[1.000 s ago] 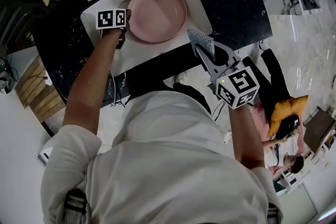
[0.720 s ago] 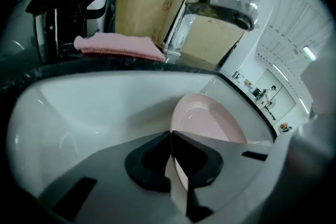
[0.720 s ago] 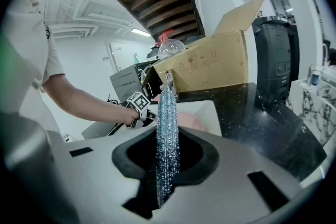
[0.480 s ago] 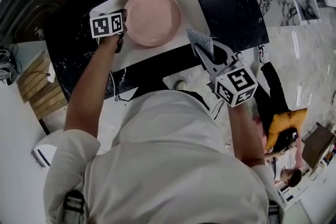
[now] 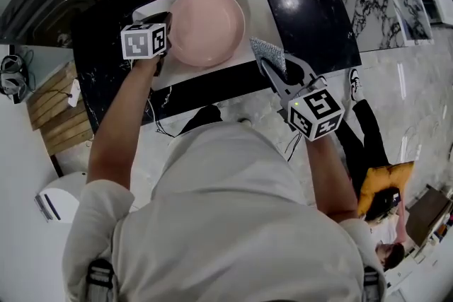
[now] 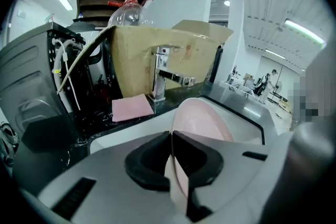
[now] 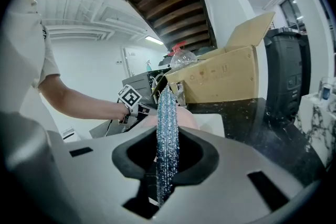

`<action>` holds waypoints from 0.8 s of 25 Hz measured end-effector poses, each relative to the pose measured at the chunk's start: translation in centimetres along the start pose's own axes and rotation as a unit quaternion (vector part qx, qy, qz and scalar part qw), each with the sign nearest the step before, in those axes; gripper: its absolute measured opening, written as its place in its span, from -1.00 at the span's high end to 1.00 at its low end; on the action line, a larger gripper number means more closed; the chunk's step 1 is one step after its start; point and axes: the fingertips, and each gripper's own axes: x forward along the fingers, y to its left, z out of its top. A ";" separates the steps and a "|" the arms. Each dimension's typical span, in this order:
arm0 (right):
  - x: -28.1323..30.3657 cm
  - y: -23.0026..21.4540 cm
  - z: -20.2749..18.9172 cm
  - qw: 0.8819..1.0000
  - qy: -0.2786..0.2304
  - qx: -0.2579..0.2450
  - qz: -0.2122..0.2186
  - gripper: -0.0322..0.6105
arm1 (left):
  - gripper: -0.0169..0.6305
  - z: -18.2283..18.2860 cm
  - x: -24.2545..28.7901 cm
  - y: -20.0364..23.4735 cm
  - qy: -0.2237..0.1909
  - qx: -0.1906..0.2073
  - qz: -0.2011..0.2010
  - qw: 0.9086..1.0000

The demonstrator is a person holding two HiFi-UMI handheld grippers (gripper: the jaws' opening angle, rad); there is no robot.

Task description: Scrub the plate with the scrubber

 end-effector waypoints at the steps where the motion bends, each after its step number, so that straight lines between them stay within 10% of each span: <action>1: -0.1 0.0 0.0 1.000 -0.002 -0.002 0.000 0.66 | 0.91 0.4 -0.5 -0.5 -0.006 0.006 -0.001 1.000; 10: -1.0 -0.4 0.8 1.000 -0.020 -0.017 0.002 0.66 | 0.91 3.3 -3.3 -4.2 -0.051 0.030 -0.012 0.998; 20: 0.6 -2.5 3.8 0.997 -0.036 -0.058 -0.017 0.66 | 0.90 5.9 -6.0 -7.2 -0.100 -0.039 -0.027 0.994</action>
